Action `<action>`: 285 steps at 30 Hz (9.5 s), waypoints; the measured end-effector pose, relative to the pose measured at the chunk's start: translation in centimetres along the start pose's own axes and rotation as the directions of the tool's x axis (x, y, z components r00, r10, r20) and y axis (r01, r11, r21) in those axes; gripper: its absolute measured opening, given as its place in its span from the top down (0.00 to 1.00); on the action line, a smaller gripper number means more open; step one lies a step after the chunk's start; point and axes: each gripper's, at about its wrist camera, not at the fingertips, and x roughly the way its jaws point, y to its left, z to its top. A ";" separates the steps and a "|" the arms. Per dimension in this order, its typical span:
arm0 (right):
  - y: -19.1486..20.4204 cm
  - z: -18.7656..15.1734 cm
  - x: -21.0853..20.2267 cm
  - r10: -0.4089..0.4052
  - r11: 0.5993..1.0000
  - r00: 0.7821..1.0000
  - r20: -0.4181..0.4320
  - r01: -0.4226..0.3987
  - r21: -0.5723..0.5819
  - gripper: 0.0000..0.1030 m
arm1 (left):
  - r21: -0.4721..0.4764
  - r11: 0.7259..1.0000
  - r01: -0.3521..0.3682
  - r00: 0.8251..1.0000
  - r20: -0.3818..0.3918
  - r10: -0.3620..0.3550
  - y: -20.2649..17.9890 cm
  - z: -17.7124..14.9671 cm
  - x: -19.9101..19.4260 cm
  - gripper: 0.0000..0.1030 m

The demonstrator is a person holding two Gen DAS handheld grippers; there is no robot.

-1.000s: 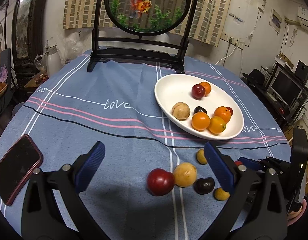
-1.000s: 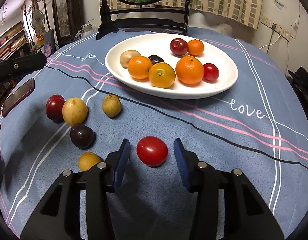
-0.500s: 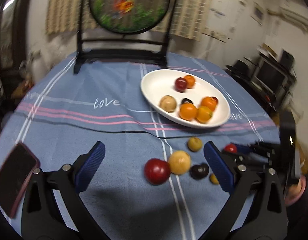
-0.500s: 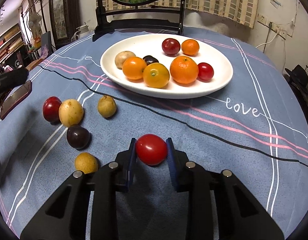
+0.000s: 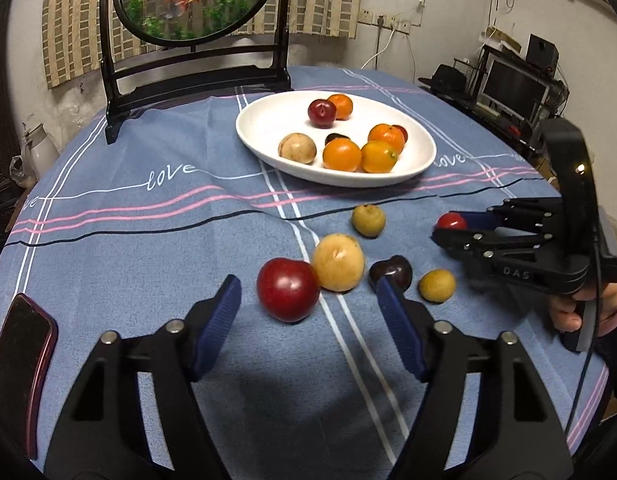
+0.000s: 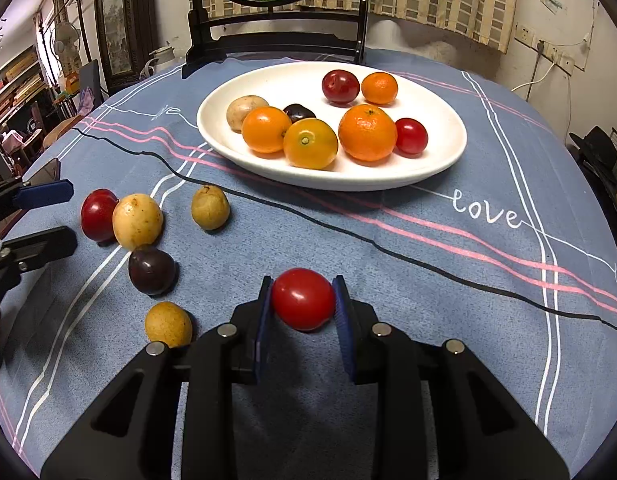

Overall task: Organize fruits
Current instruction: 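Grasp the red cherry tomato with the right tool while the left tool grasps another red plum, then place the cherry tomato on the plate while the left tool places the red plum there, then grasp a small yellow fruit with the right tool while the left tool grasps a pale round fruit, then place the small yellow fruit on the plate while the left tool places the pale fruit there, then grasp the small brown fruit with the right tool while the left tool grasps the dark plum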

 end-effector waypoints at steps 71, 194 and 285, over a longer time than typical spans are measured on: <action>-7.5 10.2 3.2 -0.008 0.971 0.963 0.269 -0.057 0.234 0.71 | -0.092 0.996 -0.019 1.000 -0.003 0.019 0.8 16.0 11.6 0.62; -6.3 6.8 -0.4 -0.110 0.957 0.953 0.281 0.026 0.288 0.74 | -0.175 0.984 0.009 0.999 0.037 -0.003 -0.4 12.7 7.8 0.65; -2.2 2.9 -5.0 0.088 0.971 0.967 0.241 -0.137 0.195 0.75 | 0.096 0.995 0.000 0.998 -0.065 0.006 -6.8 2.2 3.5 0.36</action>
